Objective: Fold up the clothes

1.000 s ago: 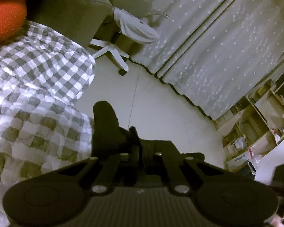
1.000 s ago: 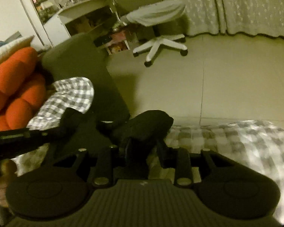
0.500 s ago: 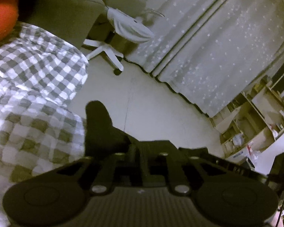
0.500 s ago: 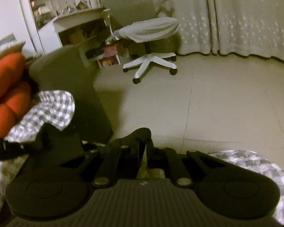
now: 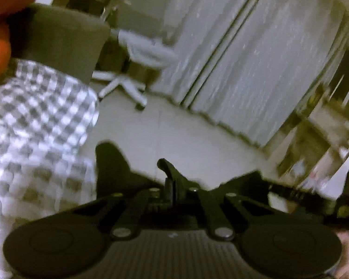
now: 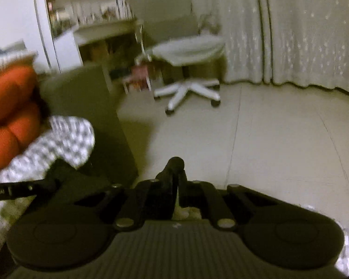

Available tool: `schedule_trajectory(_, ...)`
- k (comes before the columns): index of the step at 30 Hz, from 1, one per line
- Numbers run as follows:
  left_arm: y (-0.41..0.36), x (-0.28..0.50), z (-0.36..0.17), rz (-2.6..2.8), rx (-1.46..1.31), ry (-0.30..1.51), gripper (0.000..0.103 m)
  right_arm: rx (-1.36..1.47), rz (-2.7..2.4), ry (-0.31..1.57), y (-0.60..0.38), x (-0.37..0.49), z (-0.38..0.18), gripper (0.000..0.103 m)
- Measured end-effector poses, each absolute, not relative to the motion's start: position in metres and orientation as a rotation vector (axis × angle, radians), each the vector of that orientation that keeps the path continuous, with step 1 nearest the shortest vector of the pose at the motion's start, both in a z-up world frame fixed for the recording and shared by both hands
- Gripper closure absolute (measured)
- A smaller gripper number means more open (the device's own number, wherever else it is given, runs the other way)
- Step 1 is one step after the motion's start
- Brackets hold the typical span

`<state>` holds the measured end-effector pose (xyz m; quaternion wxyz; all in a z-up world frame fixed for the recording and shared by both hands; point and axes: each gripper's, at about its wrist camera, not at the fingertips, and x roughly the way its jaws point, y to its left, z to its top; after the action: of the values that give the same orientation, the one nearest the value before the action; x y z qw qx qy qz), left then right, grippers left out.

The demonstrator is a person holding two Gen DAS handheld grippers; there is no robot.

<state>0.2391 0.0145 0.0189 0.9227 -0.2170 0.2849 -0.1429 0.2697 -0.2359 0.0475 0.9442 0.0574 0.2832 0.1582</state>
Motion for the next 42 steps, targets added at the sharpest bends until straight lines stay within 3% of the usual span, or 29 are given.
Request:
schedule_trajectory(5,0.007,0.243,0.011,-0.267,-0.408,0.641,0.102,-0.020,0.265,0.690,-0.220,0.280,0.026,0.098)
schedule_trajectory(8,0.007,0.245,0.003,-0.267,-0.435,0.681,0.101,-0.083,0.196,0.680,-0.216,0.273,0.026,0.080)
schedule_trajectory(9,0.009,0.245,0.004,-0.275,-0.458,0.679,0.101,-0.091,0.181,0.658,-0.217,0.264,0.034,0.079)
schedule_trajectory(15,0.007,0.241,0.015,-0.287,-0.472,0.658,0.101,-0.150,0.259,0.634,-0.212,0.171,0.089,0.074)
schedule_trajectory(19,0.005,0.239,0.016,-0.295,-0.476,0.673,0.101,-0.115,0.393,0.728,-0.192,0.075,0.101,0.073)
schedule_trajectory(25,-0.003,0.239,0.012,-0.296,-0.450,0.718,0.101,-0.099,0.468,0.840,-0.142,-0.035,0.070,0.073)
schedule_trajectory(30,-0.007,0.237,0.009,-0.292,-0.392,0.719,0.101,-0.288,0.301,0.823,-0.114,-0.041,0.044,0.073)
schedule_trajectory(31,-0.007,0.237,0.010,-0.291,-0.382,0.716,0.101,-0.272,0.289,0.841,-0.115,-0.038,0.040,0.074)
schedule_trajectory(34,-0.003,0.238,0.009,-0.261,-0.385,0.710,0.102,-0.292,0.300,0.826,-0.114,-0.032,0.039,0.097)
schedule_trajectory(35,-0.001,0.239,0.009,-0.250,-0.398,0.708,0.102,-0.293,0.287,0.823,-0.115,-0.030,0.039,0.100)
schedule_trajectory(42,0.008,0.239,0.012,-0.231,-0.422,0.673,0.102,-0.156,0.460,0.673,-0.129,-0.068,0.073,0.101)
